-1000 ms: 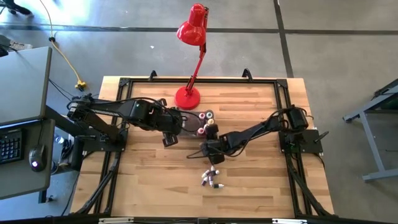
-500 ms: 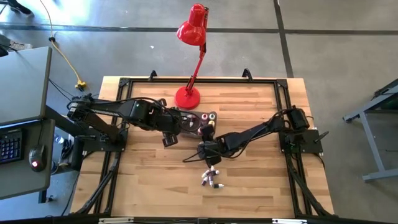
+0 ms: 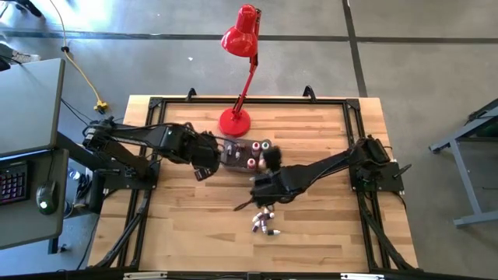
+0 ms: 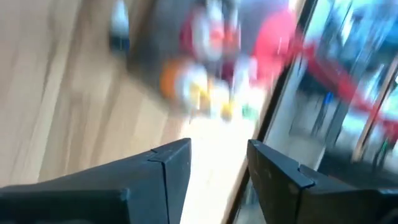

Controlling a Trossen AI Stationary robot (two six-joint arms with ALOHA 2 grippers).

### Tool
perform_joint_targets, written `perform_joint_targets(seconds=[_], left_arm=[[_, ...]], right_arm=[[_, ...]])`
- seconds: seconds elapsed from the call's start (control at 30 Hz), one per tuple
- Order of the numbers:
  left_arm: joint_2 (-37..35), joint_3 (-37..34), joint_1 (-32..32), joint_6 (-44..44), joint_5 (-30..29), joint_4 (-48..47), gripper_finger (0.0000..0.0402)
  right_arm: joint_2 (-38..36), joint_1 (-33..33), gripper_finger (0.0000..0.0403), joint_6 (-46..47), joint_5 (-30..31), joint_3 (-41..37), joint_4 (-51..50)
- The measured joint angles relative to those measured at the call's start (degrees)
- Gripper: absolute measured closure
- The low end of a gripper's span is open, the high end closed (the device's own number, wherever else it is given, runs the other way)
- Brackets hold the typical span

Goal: Pick & Place food coloring
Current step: Put the right small blue food coloring bottle into the black bin

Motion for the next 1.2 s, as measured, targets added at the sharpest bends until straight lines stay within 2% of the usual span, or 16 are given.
perform_joint_targets(seconds=[0.1, 0.13, 0.23, 0.33, 0.4, 0.5, 0.63, 0.73, 0.83, 1.0, 1.13, 1.2], left_arm=[[-1.1, -2.9, -3.6, -1.5, 3.2, -0.2, 0.0229], [-1.4, -4.5, -5.3, -2.8, 3.7, -0.2, 0.0229], [-2.3, -11.6, -11.7, -12.3, 0.5, 2.0, 0.0229], [-2.8, -20.7, -18.2, -22.5, -4.8, 12.1, 0.0229], [-2.8, -26.7, -21.4, -26.5, -8.7, 23.3, 0.0229], [-2.2, -35.8, -23.8, -27.5, -12.2, 48.5, 0.0229], [0.4, -45.4, -22.8, -20.5, -12.0, 81.4, 0.0229], [5.5, -49.5, -20.7, -15.2, -9.4, 95.8, 0.0229], [11.2, -50.2, -17.6, -9.6, -7.3, 99.7, 0.0229], [20.1, -49.5, -11.6, -7.9, -8.7, 106.2, 0.0229], [20.8, -46.0, -6.9, -11.7, -1.9, 102.5, 0.0229], [21.0, -45.0, -5.7, -11.6, -1.5, 102.7, 0.0229]], right_arm=[[-1.6, -0.1, 0.0258, 14.4, -0.9, 1.1, -14.4], [-3.0, -0.1, 0.0261, 19.1, -0.8, -0.1, -16.1], [-9.6, 0.6, 0.0268, 24.3, -2.2, -8.1, -12.2], [-16.9, 2.5, 0.0271, 25.6, -4.1, -18.0, -3.1], [-21.6, 3.7, 0.0272, 26.8, -4.2, -25.2, 5.1], [-27.9, 5.3, 0.0272, 25.5, -4.0, -35.1, 19.9], [-33.8, 6.3, 0.0273, 20.5, -2.6, -46.3, 40.3], [-37.0, 6.2, 0.0273, 15.6, -2.0, -52.3, 52.0], [-39.0, 6.2, 0.0273, 11.7, -2.0, -56.8, 60.8], [-41.4, 6.2, 0.0273, 7.6, -3.4, -60.2, 65.8], [-42.1, 6.1, 0.0273, 7.9, -3.3, -60.3, 66.4], [-42.1, 6.1, 0.0273, 7.7, -3.7, -60.3, 67.0]])
